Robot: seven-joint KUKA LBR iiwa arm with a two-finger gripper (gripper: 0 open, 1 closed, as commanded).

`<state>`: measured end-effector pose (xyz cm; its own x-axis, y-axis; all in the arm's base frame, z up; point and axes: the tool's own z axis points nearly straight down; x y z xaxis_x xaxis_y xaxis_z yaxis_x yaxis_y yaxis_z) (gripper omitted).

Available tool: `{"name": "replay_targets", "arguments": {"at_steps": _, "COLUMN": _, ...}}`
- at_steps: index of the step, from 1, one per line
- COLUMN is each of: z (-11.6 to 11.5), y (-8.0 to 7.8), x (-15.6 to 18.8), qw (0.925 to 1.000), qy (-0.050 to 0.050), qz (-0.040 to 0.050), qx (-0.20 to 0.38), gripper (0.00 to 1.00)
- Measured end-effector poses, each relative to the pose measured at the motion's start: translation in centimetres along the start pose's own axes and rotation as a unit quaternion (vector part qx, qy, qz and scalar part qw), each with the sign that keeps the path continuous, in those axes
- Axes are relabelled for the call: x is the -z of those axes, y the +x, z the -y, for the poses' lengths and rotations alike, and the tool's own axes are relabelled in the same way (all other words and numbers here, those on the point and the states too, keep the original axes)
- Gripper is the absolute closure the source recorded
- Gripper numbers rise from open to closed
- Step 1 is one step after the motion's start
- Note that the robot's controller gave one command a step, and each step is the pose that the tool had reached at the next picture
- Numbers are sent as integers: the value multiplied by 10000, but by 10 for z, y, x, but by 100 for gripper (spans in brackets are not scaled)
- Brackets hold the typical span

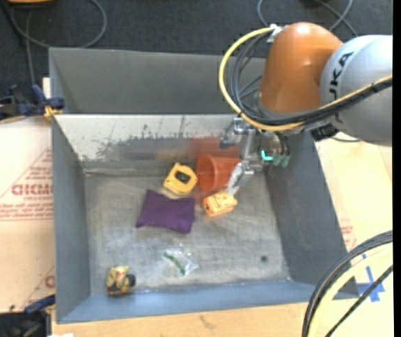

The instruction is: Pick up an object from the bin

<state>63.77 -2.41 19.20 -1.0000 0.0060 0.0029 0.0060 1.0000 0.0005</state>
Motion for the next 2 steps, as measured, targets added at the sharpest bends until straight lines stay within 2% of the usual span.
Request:
{"name": "replay_targets", "arguments": {"at_steps": 1, "z": 0, "y": -2, "x": 5, "qw": 10000, "qy": 2, "qz": 41, "qx": 1, "gripper": 0}}
{"name": "replay_targets", "arguments": {"at_steps": 2, "z": -39, "y": 0, "x": -17, "qw": 9990, "qy": 16, "qz": 45, "qx": 451, "gripper": 0}}
